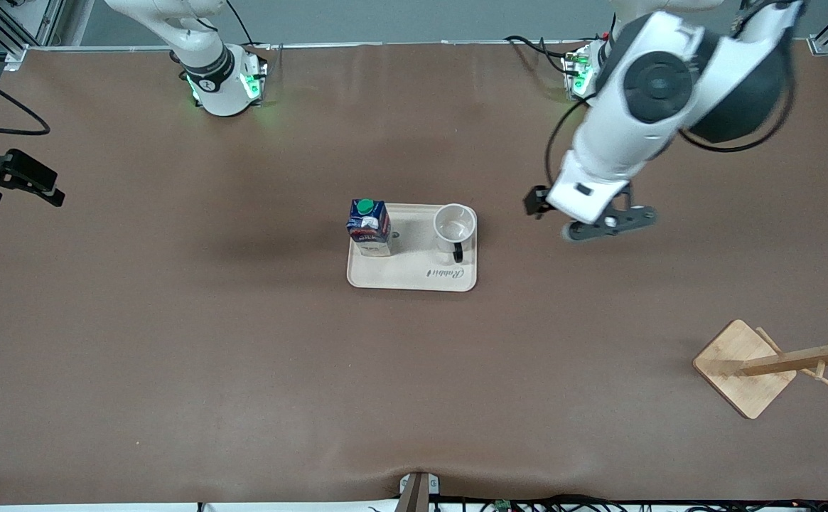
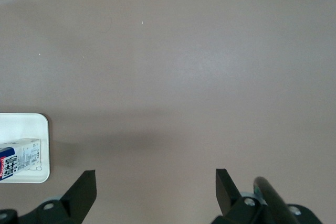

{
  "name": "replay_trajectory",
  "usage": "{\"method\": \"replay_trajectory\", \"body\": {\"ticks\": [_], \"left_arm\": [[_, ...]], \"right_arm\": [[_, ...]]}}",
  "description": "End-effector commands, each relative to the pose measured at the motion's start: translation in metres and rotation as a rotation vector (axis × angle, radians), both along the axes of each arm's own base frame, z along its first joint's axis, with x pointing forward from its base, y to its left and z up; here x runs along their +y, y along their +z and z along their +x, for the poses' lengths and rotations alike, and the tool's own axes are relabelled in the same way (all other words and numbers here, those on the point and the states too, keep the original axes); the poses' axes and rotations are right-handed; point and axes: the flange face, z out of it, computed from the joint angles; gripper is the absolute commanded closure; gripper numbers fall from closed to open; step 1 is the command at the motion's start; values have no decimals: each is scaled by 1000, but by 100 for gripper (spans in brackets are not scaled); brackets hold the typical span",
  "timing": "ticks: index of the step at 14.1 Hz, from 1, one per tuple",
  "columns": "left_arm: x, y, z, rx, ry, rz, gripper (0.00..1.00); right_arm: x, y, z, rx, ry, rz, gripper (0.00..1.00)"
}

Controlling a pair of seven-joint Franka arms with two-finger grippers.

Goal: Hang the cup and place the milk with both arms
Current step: 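Reach the left gripper toward the white mug on the tray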

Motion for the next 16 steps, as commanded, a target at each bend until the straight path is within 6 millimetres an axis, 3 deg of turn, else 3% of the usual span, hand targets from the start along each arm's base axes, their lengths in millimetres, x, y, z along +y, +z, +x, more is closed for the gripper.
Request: {"method": "replay_trajectory", "body": {"ticks": [1, 5, 7, 10, 12, 16], "left_arm": [[-37, -27, -23, -21, 61, -3, 0], [-97, -82, -41, -54, 146, 33, 0], [-115, -105, -46, -67, 180, 51, 0], [-128, -125, -50, -65, 155, 43, 0], [-125, -147, -49, -76, 101, 87, 0], [-124, -188, -67, -36, 24, 98, 0]], "right_arm": [[-4, 4, 1, -1, 8, -7, 0], [-4, 4, 1, -4, -3, -8, 0], [-5, 5, 1, -5, -6, -7, 0], [-5, 2, 3, -6, -5, -4, 0], [-5, -2, 6, 2, -8, 3, 0], [-1, -4, 7, 8, 15, -9, 0]]}}
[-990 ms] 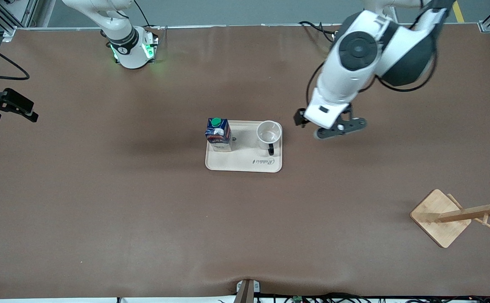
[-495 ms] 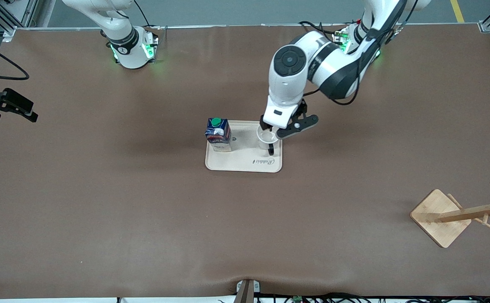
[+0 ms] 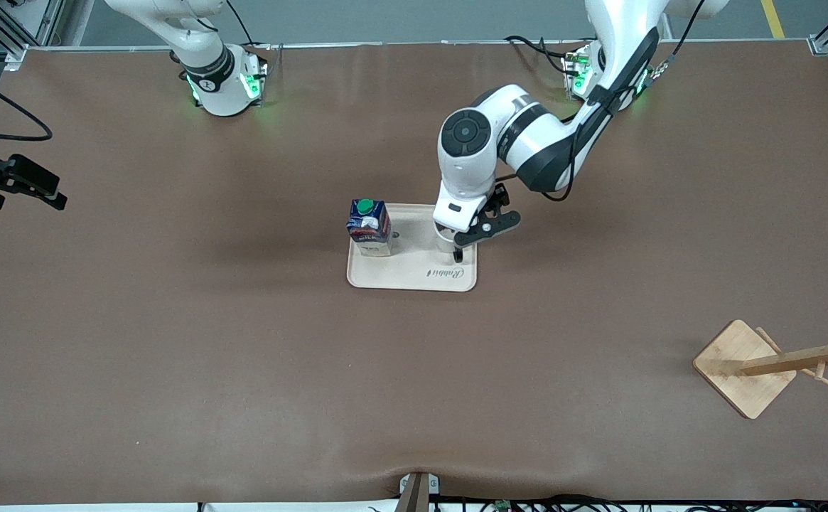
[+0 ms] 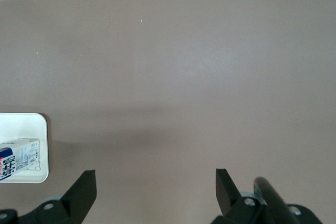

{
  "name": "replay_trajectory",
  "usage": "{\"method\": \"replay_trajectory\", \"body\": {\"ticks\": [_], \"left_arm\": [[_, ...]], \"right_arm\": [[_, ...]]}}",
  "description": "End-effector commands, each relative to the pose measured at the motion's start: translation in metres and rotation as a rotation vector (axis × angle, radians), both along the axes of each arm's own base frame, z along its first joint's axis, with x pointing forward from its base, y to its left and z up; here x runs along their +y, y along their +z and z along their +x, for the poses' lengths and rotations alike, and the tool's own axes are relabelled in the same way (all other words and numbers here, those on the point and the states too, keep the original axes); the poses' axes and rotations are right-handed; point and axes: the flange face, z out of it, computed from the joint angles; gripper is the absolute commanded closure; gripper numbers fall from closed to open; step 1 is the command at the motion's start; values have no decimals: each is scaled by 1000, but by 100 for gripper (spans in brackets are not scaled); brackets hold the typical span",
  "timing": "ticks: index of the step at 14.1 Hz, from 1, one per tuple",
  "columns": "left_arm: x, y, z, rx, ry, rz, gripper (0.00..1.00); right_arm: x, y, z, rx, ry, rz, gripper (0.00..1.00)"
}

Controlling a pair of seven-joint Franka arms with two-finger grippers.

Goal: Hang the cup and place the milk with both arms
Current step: 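Grasp the white mug rim with the left gripper while the right gripper approaches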

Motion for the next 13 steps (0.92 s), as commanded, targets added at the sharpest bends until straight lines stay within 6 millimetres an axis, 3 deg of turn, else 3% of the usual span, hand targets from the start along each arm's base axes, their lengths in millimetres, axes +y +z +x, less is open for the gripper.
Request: {"method": "replay_trajectory", "body": {"ticks": [1, 3, 5, 9, 11, 12, 13], "left_arm": [[-2, -22, -18, -18, -80, -25, 0], [2, -35, -23, -2, -138, -30, 0], [8, -47, -22, 26, -207, -26, 0], [8, -65, -22, 45, -229, -40, 2], [7, -75, -22, 55, -227, -48, 31], [7, -79, -23, 60, -227, -48, 38], [7, -81, -22, 62, -221, -51, 54]], "right_arm": [[0, 4, 2, -6, 16, -10, 0], [-3, 4, 2, -9, 1, -7, 0], [0, -13, 14, 10, 3, 6, 0], [6, -12, 14, 16, 26, 6, 0], [7, -14, 16, 11, 28, 7, 0], [8, -14, 17, 11, 29, 7, 0], [16, -18, 18, 19, 38, 15, 0]]}}
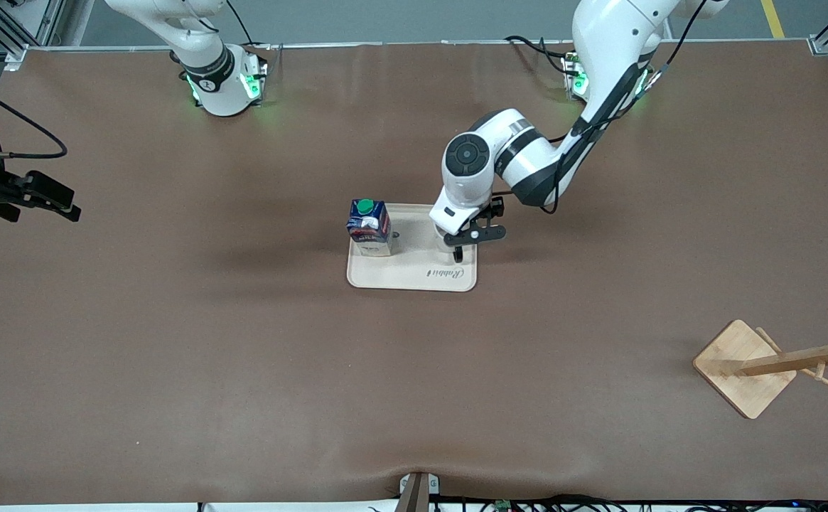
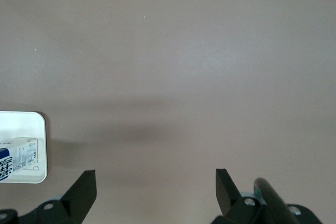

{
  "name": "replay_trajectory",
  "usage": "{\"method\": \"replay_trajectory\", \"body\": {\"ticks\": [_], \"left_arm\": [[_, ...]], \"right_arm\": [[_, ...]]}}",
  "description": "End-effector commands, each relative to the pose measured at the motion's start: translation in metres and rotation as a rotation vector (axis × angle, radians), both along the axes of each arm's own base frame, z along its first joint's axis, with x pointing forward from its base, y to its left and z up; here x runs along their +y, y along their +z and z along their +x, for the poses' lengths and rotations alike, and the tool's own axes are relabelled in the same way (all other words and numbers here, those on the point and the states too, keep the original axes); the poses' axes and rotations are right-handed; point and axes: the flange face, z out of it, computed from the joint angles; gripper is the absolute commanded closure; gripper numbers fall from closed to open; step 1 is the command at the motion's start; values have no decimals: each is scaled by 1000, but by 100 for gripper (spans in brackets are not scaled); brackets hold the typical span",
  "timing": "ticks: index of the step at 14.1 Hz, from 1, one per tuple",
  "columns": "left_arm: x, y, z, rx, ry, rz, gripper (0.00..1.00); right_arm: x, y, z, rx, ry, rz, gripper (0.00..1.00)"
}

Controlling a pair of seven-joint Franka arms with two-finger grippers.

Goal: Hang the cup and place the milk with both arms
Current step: 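Grasp the white mug rim with the left gripper while the right gripper approaches, then lift the mug with the left gripper while the right gripper reaches the milk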

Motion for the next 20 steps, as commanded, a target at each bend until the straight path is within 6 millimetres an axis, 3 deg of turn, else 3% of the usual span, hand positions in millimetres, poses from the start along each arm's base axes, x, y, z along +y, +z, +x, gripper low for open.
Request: {"method": "replay_trajectory", "body": {"ticks": [1, 2, 3, 4, 6, 8, 11, 14, 16, 20], "left_arm": [[-1, -5, 3, -8, -4, -10, 76], [-1, -4, 4, -9, 5, -13, 94], [1, -3, 7, -9, 14, -13, 100], [3, -2, 10, -12, 20, -15, 100], [1, 8, 14, -27, 23, -22, 100], [7, 39, 34, -64, 46, -33, 100], [24, 111, 67, -109, 84, -7, 100], [71, 185, 112, -98, 54, 23, 100], [106, 227, 130, -108, 34, 6, 100], [182, 278, 154, -137, -50, -30, 100]], "right_arm": [[13, -4, 6, 4, 29, 28, 0], [18, -7, 8, 8, 37, 29, 0], [17, -19, 14, 29, 35, 28, 0], [21, -34, 20, 62, 47, 28, 0], [19, -40, 20, 79, 31, 30, 0], [15, -57, 21, 136, 27, 38, 0], [19, -95, 23, 271, 33, 46, 0], [34, -118, 28, 310, 56, 79, 0], [66, -123, 29, 322, 67, 168, 0], [143, -131, 23, 338, 99, 159, 0]]}}
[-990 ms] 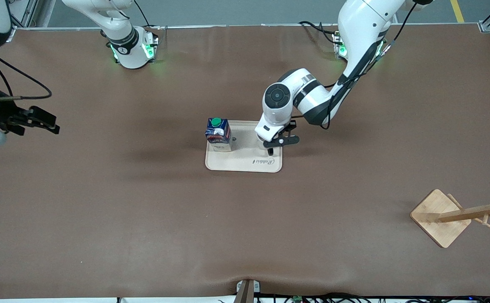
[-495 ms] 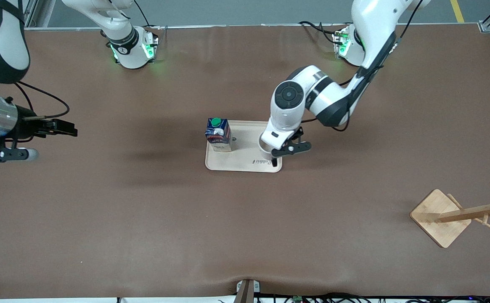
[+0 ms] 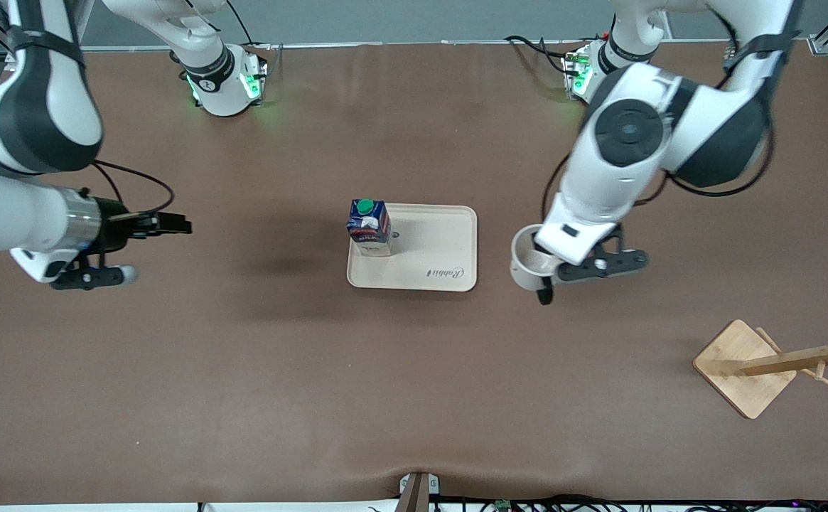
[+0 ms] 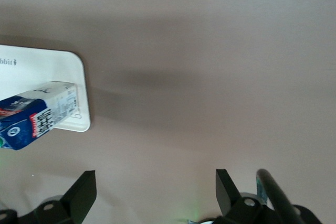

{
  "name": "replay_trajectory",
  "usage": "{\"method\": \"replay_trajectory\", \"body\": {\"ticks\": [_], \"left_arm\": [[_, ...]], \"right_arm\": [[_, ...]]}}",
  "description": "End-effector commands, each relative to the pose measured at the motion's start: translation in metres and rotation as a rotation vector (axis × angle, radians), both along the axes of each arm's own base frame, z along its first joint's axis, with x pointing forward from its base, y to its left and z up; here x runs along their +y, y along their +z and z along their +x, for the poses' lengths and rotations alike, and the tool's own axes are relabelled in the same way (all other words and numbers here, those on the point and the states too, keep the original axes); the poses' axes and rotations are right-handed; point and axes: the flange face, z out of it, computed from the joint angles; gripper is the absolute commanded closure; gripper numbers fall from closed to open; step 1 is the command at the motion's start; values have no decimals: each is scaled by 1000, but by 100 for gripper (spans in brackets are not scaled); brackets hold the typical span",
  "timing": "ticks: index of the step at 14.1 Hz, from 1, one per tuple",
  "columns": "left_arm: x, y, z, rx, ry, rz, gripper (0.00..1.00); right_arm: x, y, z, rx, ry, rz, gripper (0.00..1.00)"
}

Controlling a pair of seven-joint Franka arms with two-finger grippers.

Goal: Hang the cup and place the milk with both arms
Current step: 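Lift the mug with the left gripper while the right gripper reaches the milk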

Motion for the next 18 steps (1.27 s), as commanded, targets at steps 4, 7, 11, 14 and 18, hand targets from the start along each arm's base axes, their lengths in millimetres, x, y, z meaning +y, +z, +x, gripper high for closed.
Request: {"method": "replay_trajectory", "body": {"ticks": [4, 7, 11, 14, 18], "left_arm": [[95, 56, 26, -18, -192, -11, 100], [133, 69, 38, -34, -273, -6, 100], [186, 77, 44, -31, -376, 5, 100], [192, 85, 41, -41, -397, 8, 100], [233, 100, 34, -48, -453, -5, 100]], "right_arm": [[137, 4, -16, -80, -31, -29, 0], [221, -16, -44, -80, -89, -75, 0], [297, -46, -88, -85, -187, -140, 0], [313, -71, -100, -137, -152, -159, 0], [326, -91, -113, -150, -165, -165, 0]]}}
